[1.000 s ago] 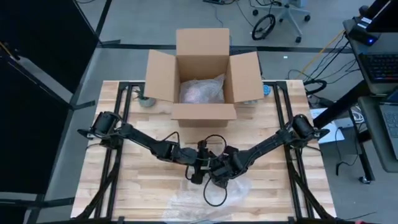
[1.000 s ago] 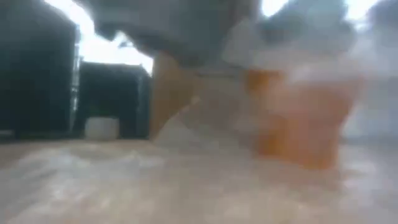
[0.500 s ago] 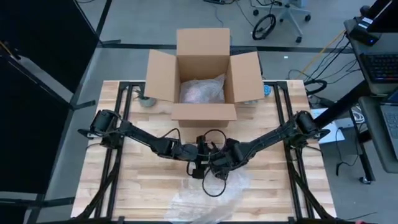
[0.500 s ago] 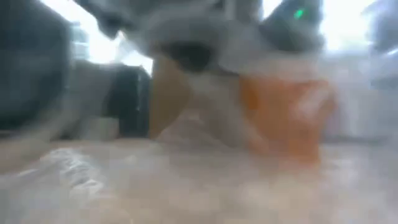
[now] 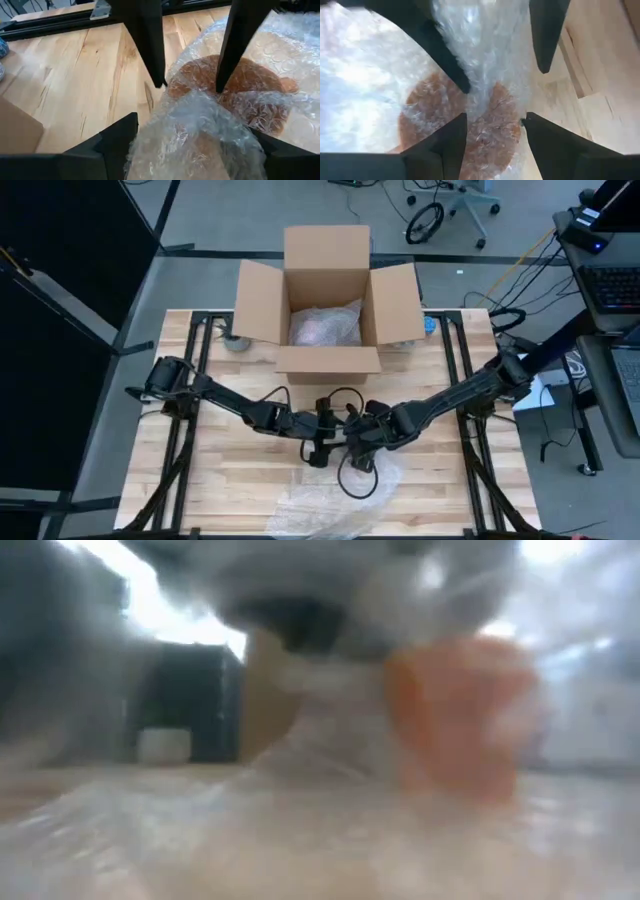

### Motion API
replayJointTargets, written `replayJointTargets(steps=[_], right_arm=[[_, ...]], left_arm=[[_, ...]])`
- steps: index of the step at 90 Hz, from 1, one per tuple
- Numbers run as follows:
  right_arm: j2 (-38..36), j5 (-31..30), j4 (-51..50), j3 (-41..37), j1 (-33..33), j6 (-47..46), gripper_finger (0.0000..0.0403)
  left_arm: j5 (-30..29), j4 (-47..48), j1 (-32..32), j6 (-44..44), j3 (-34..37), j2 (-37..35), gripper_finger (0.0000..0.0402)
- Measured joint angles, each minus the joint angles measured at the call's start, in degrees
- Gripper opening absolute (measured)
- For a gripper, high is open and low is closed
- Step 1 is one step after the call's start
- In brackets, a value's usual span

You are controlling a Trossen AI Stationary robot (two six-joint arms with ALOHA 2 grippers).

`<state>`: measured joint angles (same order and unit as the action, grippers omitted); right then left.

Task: Wrap mug
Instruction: Wrap the orange mug with transparent bubble wrap

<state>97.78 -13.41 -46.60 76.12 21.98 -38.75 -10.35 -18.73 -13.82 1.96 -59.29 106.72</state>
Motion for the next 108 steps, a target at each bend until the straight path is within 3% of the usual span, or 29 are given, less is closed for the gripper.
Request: replayJointTargets(steps=[30, 47, 82, 108], right_arm=[[5.51, -6.99, 3.42, 0.21, 0.76, -0.56, 0.0185], [10.23, -6.35, 2.05, 0.15, 1.91, -2.91, 0.0185], [11.45, -5.93, 2.14, 0.17, 2.47, -2.67, 0.0185], [11.52, -5.57, 2.20, 0.10, 2.54, -2.48, 0.0185]], left_arm=[[0.46, 0.21, -0.04, -0.06, 0.01, -0.04, 0.0238], [0.33, -0.54, -0.34, -0.15, -0.05, -0.07, 0.0238], [0.80, -0.21, -0.94, -0.09, -2.88, 0.16, 0.0238], [1.58, -3.64, -0.87, -3.75, -3.30, 5.54, 0.0238]])
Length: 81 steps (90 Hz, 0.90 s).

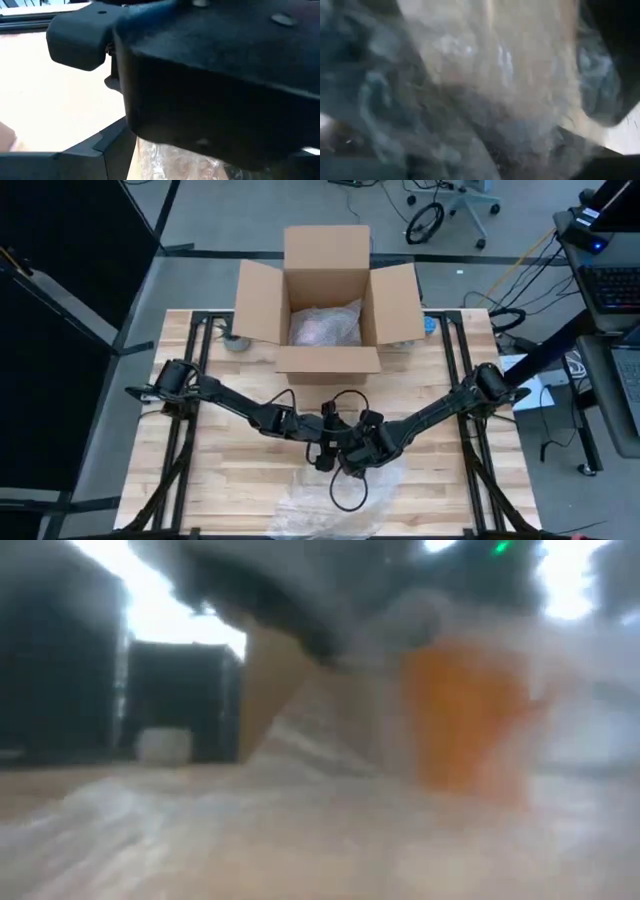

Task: Wrap mug
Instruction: Wrap the orange mug with transparent bubble wrap

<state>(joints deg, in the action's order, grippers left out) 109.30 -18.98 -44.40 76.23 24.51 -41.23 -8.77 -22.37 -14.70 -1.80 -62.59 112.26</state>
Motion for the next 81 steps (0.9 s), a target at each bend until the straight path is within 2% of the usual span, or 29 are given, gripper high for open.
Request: replayJointTargets(steps=[22, 48, 56, 81], right_arm=[[-0.16, 1.53, -3.03, 3.27, -0.04, 0.45, 0.0185], [0.01, 2.16, -20.33, 11.37, 0.63, 1.35, 0.0185], [0.00, 1.94, -22.66, 12.78, 1.27, 1.64, 0.0185], [-0.50, -4.09, -20.33, 17.47, 2.78, 2.87, 0.0185]], left_arm=[[0.24, 0.82, 0.49, 0.20, -0.02, 0.67, 0.0238], [0.41, 0.72, 0.63, 0.90, 0.15, 0.75, 0.0238], [0.43, 0.73, 0.52, 0.79, 0.17, 0.75, 0.0238], [0.46, 0.55, 0.66, 0.41, 0.18, 0.82, 0.0238]])
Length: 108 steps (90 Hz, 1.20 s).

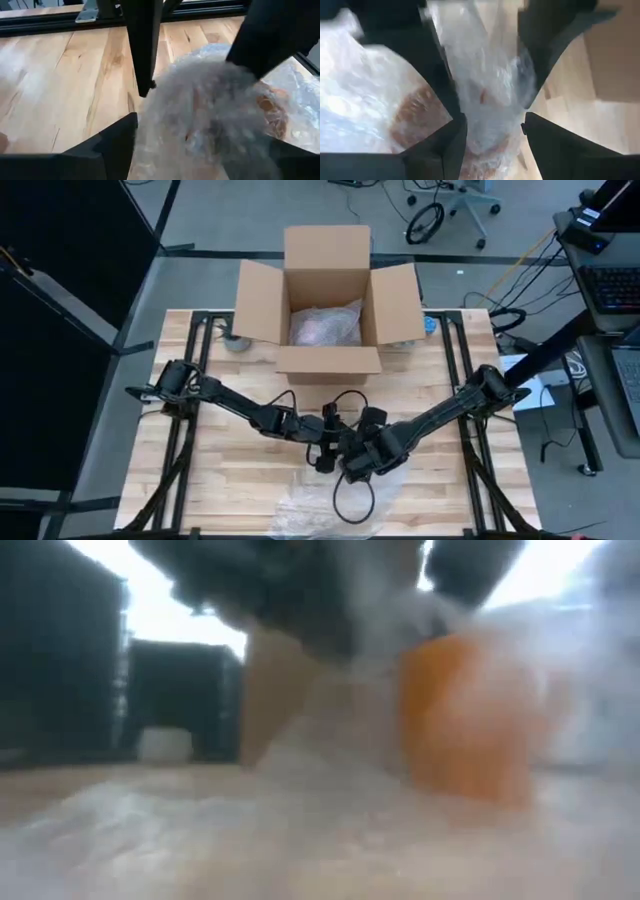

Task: Wrap mug
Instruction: Wrap the orange mug with transparent bubble wrap

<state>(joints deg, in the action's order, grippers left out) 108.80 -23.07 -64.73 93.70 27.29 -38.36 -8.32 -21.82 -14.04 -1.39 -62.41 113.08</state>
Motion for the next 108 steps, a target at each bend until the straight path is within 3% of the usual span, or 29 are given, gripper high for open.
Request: replayJointTargets(steps=[26, 53, 66, 90, 108], right_arm=[[-0.57, -1.65, -3.01, 0.63, 0.10, -1.66, 0.0185], [-6.99, -1.13, -5.14, 0.62, 1.07, -1.97, 0.0185], [-7.94, -7.51, -8.82, 0.36, 0.37, -2.79, 0.0185], [-7.85, -6.22, 7.47, -11.72, 0.23, -3.51, 0.0185], [-7.79, 1.49, 19.67, -22.61, 0.94, -7.76, 0.0185]], left_arm=[[-0.02, 0.00, 0.00, 0.14, 0.04, -0.02, 0.0238], [-0.02, -0.08, 0.00, 0.15, 0.07, -0.01, 0.0238], [0.17, -0.73, 0.00, 0.15, 0.11, 0.04, 0.0238], [0.59, -0.81, 0.00, 0.15, 0.11, 0.04, 0.0238], [0.63, -0.83, 0.00, 0.15, 0.11, 0.04, 0.0238]])
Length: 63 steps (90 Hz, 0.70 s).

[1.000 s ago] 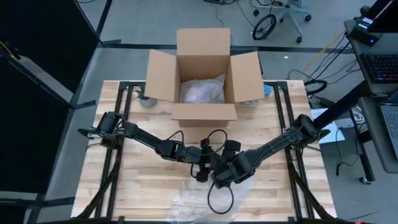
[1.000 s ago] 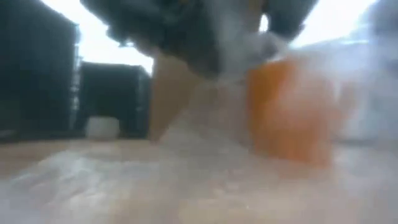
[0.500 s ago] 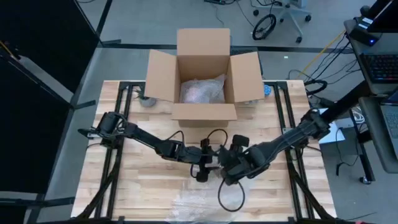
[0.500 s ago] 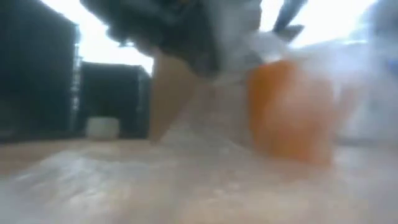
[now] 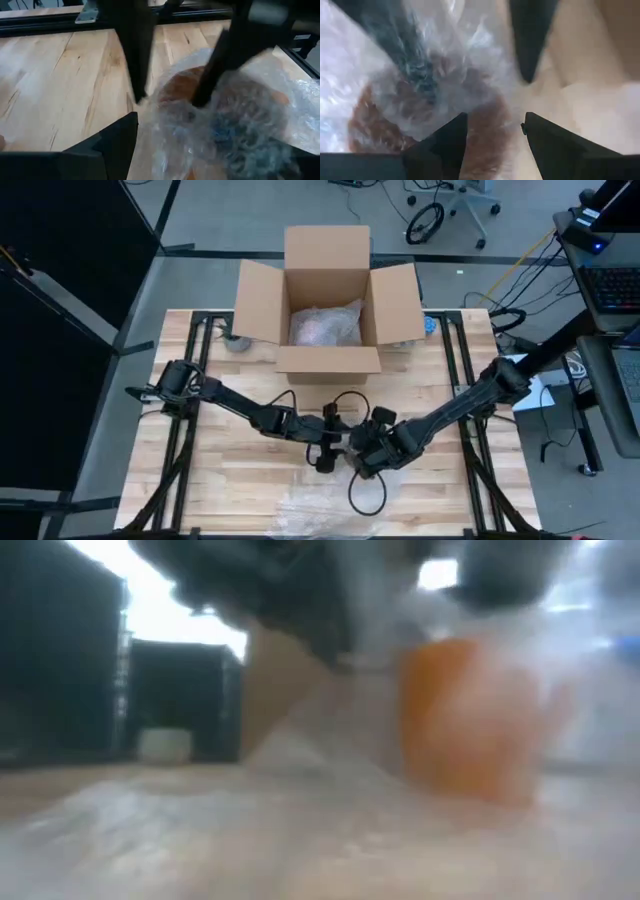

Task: Wrap mug
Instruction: Wrap the orange mug with transparent bubble wrap

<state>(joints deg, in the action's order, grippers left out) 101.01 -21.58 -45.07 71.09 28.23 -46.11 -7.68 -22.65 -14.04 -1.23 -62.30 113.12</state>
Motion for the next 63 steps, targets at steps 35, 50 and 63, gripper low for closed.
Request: replayJointTargets(steps=[35, 50, 63], right_arm=[[-0.14, 11.15, 10.92, -8.42, -6.70, -7.21, 0.0185], [0.53, 14.91, 10.50, -8.44, -10.06, -6.20, 0.0165], [0.87, 15.95, 11.55, -8.44, -10.56, -5.92, 0.0096]], left_arm=[[0.00, -0.63, 0.00, -0.02, -0.05, 0.02, 0.0238], [0.06, -0.61, -0.02, -0.02, -0.04, 0.02, 0.0238], [0.32, -0.55, -0.07, 0.00, -0.02, 0.02, 0.0238]])
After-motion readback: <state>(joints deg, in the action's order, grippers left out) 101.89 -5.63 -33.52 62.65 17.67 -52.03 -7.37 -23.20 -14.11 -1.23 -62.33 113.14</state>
